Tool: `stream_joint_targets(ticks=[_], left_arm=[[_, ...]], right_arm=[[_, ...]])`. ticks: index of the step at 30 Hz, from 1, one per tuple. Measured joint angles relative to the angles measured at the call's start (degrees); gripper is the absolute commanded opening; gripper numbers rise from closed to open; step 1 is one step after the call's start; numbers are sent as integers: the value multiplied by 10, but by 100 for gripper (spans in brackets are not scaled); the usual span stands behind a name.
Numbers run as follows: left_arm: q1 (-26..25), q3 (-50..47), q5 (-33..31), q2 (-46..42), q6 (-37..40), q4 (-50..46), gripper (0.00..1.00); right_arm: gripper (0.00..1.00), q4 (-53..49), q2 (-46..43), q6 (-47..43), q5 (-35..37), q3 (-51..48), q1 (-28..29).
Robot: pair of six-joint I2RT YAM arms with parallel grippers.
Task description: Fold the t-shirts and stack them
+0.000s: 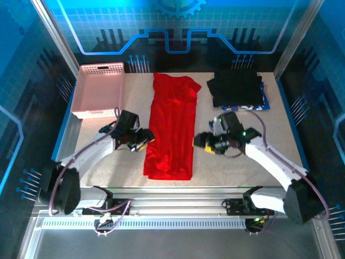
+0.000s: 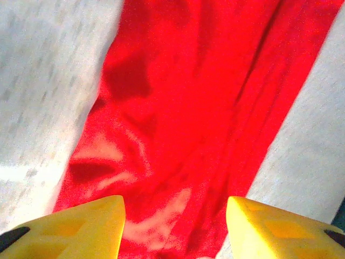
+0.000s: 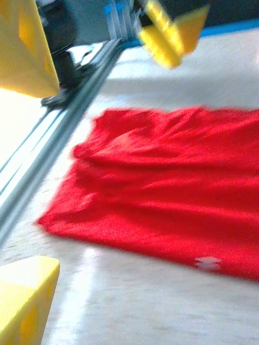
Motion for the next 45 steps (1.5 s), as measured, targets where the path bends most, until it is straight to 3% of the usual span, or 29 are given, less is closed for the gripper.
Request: stream_joint_targets(ticks=[4,7,16,27,37,42,45], left_arm=[[-51,-42,-19,-45,-15,-44,54],[-57,-82,-32,-81,-30,-55,53],[-58,-181,-31,-120,-65,-24,52],[-55,-221,-23,-100,-105,43,49],[-63,-201,-28,-50,-146,37,43],[-79,-175,-48,-16,-165,8,36],[-93,-152,-61,5,-167,-17,25]], right_arm=[[77,20,-82,32,-20,-101,50],[76,44,-109,59,-18,-152,84],[73,147,-28,113,17,-187,154],[67,200,115,130,49,-133,166],[50,101,195,134,52,-52,165],[40,47,241,123,53,2,165],[29,60,282,111,47,42,166]])
